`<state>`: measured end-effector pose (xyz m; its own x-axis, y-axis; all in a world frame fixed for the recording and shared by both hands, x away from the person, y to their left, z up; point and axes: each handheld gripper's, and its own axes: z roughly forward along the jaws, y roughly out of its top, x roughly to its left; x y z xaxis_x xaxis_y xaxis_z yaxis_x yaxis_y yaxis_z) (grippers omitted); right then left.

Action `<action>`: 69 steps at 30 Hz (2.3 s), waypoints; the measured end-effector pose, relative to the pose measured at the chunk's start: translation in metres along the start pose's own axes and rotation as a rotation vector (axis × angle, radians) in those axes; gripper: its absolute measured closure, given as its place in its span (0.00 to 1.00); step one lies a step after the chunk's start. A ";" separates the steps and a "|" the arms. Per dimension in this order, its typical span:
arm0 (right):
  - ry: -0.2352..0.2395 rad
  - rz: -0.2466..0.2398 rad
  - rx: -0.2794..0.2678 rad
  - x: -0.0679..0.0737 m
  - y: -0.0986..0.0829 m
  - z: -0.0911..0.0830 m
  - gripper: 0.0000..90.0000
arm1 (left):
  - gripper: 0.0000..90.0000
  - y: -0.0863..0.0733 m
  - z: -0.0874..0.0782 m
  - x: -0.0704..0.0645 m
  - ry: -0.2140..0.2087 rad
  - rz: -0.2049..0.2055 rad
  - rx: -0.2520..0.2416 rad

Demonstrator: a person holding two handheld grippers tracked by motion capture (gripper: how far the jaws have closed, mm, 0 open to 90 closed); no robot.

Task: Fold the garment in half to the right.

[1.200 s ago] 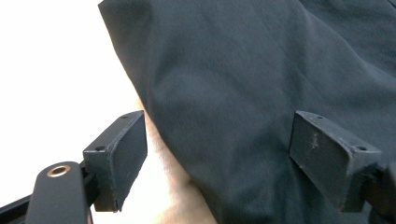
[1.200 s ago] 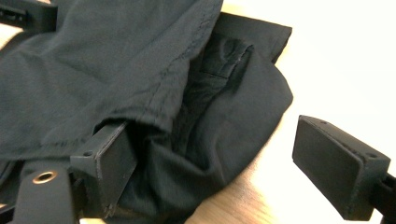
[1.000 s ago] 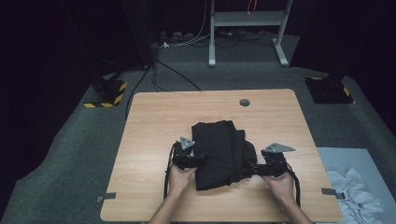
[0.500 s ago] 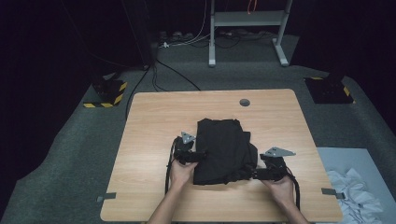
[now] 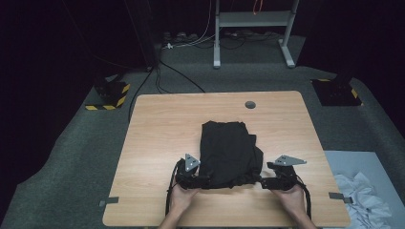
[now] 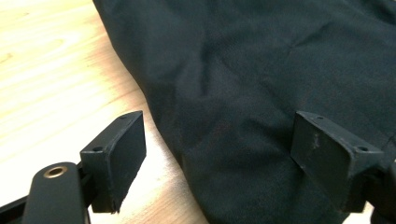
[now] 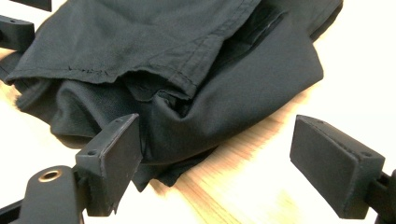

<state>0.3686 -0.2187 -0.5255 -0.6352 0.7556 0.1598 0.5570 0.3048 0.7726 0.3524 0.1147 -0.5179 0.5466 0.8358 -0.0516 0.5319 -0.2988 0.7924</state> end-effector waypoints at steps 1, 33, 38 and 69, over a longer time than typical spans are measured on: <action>-0.002 -0.003 0.008 0.001 0.000 0.003 0.19 | 0.21 0.001 0.003 0.000 -0.003 -0.003 0.002; -0.041 0.017 0.018 -0.001 0.014 0.027 0.20 | 0.20 0.012 0.027 0.019 0.018 -0.069 0.028; -0.041 0.011 -0.014 -0.002 0.014 0.014 0.20 | 0.20 0.014 0.009 0.022 0.019 -0.074 -0.014; -0.121 0.064 -0.164 -0.031 0.012 -0.052 0.21 | 0.18 -0.003 -0.070 0.062 0.118 -0.181 -0.181</action>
<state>0.3672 -0.2689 -0.4892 -0.5268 0.8375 0.1449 0.4939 0.1629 0.8542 0.3400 0.1995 -0.4809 0.3689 0.9189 -0.1396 0.4842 -0.0619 0.8727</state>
